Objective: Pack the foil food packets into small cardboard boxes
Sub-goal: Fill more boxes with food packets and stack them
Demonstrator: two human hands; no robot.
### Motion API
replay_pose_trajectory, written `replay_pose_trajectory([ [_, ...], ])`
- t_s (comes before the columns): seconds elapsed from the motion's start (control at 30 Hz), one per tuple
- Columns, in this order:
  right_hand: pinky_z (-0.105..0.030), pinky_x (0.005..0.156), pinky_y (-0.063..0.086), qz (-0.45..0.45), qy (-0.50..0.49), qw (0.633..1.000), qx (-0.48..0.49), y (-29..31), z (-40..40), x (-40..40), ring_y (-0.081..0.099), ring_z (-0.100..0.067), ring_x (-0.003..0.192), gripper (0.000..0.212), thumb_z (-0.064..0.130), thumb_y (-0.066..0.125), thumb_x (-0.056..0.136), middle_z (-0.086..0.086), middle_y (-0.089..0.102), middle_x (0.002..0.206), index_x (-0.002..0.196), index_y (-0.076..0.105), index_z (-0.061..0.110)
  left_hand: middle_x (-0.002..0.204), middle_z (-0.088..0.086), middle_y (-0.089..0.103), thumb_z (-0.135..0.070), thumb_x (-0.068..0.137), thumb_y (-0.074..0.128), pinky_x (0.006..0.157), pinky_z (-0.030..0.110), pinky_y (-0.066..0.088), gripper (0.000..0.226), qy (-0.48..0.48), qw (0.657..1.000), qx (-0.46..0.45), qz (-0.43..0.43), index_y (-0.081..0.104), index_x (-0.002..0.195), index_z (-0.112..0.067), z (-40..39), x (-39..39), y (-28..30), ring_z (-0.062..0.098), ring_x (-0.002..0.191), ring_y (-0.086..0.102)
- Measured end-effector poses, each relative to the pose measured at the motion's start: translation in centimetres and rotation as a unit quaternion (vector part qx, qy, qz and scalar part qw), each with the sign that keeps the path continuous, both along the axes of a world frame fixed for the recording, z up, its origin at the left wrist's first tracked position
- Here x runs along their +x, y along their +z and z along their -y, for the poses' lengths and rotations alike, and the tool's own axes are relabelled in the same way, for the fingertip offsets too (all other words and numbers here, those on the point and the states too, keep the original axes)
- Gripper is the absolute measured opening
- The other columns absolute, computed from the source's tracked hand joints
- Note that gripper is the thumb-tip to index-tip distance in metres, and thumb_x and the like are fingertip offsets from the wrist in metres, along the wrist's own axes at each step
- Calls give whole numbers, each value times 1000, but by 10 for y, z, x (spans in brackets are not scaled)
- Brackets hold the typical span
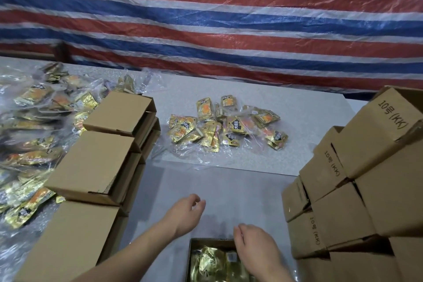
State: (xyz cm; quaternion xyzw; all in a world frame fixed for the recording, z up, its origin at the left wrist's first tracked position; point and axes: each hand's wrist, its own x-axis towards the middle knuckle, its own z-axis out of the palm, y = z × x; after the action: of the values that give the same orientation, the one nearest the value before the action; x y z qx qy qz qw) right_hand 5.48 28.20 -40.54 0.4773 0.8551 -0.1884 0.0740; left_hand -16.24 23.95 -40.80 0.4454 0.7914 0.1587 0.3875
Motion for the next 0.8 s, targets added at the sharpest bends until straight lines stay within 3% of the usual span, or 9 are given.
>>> replay_pose_trajectory([
  [0.1, -33, 85, 45, 6, -9, 1000, 18, -3, 5, 0, 61, -19, 103, 46, 49, 23, 104, 3, 66, 107, 103, 62, 24, 120, -4, 64, -64, 91, 45, 92, 24, 46, 52, 28, 996, -13, 80, 58, 122, -24, 33, 21, -13, 6, 108, 61],
  [0.2, -33, 88, 44, -34, -32, 999, -14, 1, 10, 8, 54, -14, 109, 53, 63, 26, 96, 6, 58, 113, 112, 61, 26, 98, -9, 70, -60, 86, 59, 69, 4, 44, 47, 94, 985, 9, 143, 59, 118, -24, 61, 33, -22, -11, 82, 65],
  [0.3, -35, 88, 45, -50, -35, 995, -76, 8, 17, 29, 52, -15, 109, 57, 68, 30, 83, 9, 49, 115, 116, 54, 29, 108, -4, 70, -52, 82, 70, 90, 19, 47, 41, 124, 981, 7, 150, 61, 114, -28, 77, 39, -28, 1, 99, 65],
  [0.43, -44, 83, 47, 41, 6, 998, -50, 18, 32, 36, 59, -32, 105, 27, 32, 43, 95, -4, 46, 119, 120, 45, 21, 109, -3, 65, -43, 87, 68, 93, 29, 44, 28, 129, 984, -28, 122, 56, 110, -33, 90, 51, -23, 16, 105, 62],
  [0.5, -46, 84, 48, 79, 4, 996, -32, 26, 39, 31, 61, -37, 104, 30, 8, 44, 95, -10, 47, 122, 124, 44, 16, 104, 1, 70, -27, 96, 58, 97, 33, 45, 5, 163, 974, -17, 158, 61, 100, -25, 92, 58, -16, 21, 104, 64],
  [0.53, -47, 86, 49, 88, -1, 996, -33, 31, 42, 30, 61, -38, 104, 33, 2, 43, 94, -12, 48, 121, 124, 44, 14, 102, 3, 71, -21, 99, 52, 98, 35, 44, 12, 173, 970, -9, 170, 63, 97, -23, 93, 61, -11, 23, 105, 64],
  [0.67, -42, 83, 47, 69, -36, 997, -26, 65, 58, 35, 61, -37, 103, 31, -3, 44, 91, -12, 50, 116, 116, 47, 14, 113, 7, 67, -17, 103, 40, 94, 29, 41, 25, 146, 973, 24, 178, 65, 108, -17, 100, 66, 24, 21, 107, 58],
  [0.73, -39, 75, 43, 51, -53, 997, -5, 92, 64, 40, 61, -35, 99, 31, -4, 50, 87, -10, 50, 112, 112, 46, 16, 108, 1, 67, -22, 103, 41, 85, 28, 40, 24, 118, 976, 55, 172, 65, 101, -22, 98, 61, 52, 16, 98, 58],
  [0.8, -36, 70, 38, 28, -62, 998, 15, 127, 69, 45, 61, -34, 96, 27, -4, 48, 89, -10, 52, 109, 106, 47, 16, 108, -3, 68, -30, 102, 46, 92, 32, 45, 20, 93, 972, 76, 203, 65, 104, -27, 96, 57, 88, 15, 99, 61],
])
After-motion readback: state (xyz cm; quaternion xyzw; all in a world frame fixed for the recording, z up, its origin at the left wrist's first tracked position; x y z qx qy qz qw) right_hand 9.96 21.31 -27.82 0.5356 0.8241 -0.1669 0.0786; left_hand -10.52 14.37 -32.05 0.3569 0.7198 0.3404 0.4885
